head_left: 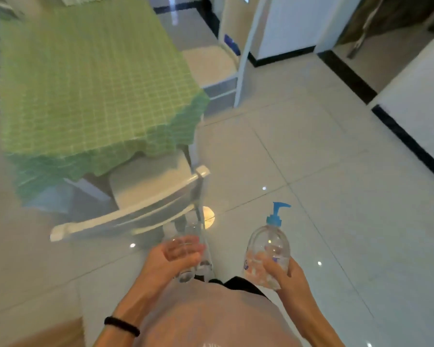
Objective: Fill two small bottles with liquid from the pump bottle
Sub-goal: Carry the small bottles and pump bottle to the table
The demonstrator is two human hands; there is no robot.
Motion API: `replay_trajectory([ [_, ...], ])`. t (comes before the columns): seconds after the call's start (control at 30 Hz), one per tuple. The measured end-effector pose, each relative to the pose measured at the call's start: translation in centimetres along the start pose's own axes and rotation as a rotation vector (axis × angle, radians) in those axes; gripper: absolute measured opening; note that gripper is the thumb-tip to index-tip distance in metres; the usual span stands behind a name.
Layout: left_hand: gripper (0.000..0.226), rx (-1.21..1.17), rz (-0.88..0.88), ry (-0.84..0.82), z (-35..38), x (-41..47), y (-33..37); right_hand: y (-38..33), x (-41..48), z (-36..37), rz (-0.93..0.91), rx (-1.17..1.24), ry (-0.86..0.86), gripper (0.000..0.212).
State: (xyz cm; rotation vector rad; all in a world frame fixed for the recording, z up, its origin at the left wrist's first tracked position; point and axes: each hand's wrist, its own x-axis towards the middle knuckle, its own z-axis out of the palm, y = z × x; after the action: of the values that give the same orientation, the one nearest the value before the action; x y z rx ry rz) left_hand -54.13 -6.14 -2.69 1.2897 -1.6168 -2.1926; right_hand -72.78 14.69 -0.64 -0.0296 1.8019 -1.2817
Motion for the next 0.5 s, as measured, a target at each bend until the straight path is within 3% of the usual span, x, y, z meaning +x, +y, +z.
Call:
replay_trajectory([
  [0.17, 0.066, 0.116, -0.039, -0.181, 4.5, 4.5, 3.1, -0.1, 0.1, -4.3, 0.046, 0.158, 0.196, 0.09],
  [0.27, 0.046, 0.151, -0.049, -0.236, 6.2, 7.2, 4.8, -0.2, 1.2, -5.5, 0.056, 0.206, 0.275, 0.087],
  [0.5, 0.053, 0.132, -0.041, -0.288, 8.8, 13.8, 8.5, -3.0, 6.4, -6.1, 0.049, 0.258, 0.334, 0.107],
])
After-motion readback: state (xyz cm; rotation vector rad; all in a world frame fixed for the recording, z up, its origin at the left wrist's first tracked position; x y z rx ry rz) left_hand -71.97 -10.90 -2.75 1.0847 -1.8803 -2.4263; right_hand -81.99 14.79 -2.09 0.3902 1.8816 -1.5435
